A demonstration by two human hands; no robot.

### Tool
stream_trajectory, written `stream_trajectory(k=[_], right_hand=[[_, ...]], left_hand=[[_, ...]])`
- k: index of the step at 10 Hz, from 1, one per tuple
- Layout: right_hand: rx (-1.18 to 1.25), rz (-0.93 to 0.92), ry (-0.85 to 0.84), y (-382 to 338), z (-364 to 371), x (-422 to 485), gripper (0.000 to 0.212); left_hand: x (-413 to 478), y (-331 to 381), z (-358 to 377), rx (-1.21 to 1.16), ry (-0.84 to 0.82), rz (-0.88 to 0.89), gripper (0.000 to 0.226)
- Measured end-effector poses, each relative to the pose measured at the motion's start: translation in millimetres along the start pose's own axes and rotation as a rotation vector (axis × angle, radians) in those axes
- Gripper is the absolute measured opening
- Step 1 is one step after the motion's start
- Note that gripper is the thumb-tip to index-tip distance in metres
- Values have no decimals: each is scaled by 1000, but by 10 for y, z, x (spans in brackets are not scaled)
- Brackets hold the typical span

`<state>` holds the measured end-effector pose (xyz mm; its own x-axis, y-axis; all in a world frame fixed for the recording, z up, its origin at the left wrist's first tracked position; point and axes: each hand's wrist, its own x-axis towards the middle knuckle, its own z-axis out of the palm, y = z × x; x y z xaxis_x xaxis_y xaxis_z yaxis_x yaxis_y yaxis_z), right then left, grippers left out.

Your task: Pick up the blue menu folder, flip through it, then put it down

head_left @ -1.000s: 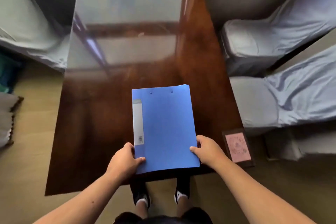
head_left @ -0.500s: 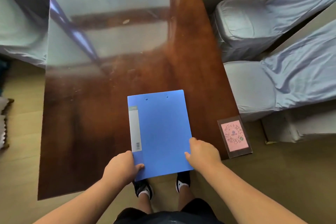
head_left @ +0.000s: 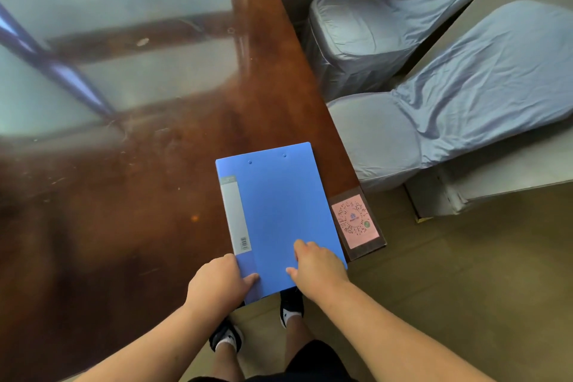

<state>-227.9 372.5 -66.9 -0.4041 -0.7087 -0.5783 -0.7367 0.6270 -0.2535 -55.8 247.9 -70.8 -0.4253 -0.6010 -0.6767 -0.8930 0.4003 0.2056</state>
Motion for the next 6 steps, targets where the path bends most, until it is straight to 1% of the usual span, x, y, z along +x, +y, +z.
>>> stream_trajectory(k=[2,4,5,6], right_hand=[[-5,-4,4,125,-65,40,35],[-22,-2,-5,105,-56,36,34],[-34,-16,-15,33,-149,85,34],[-32,-64,43,-201,-451,200,34]], left_hand=[[24,84,60,7,18,5,49],[-12,74,15,-8,-5,-9,46],[-25,43,-178,8,37,-16,50],[12,28,-565,-7,204,14,52]])
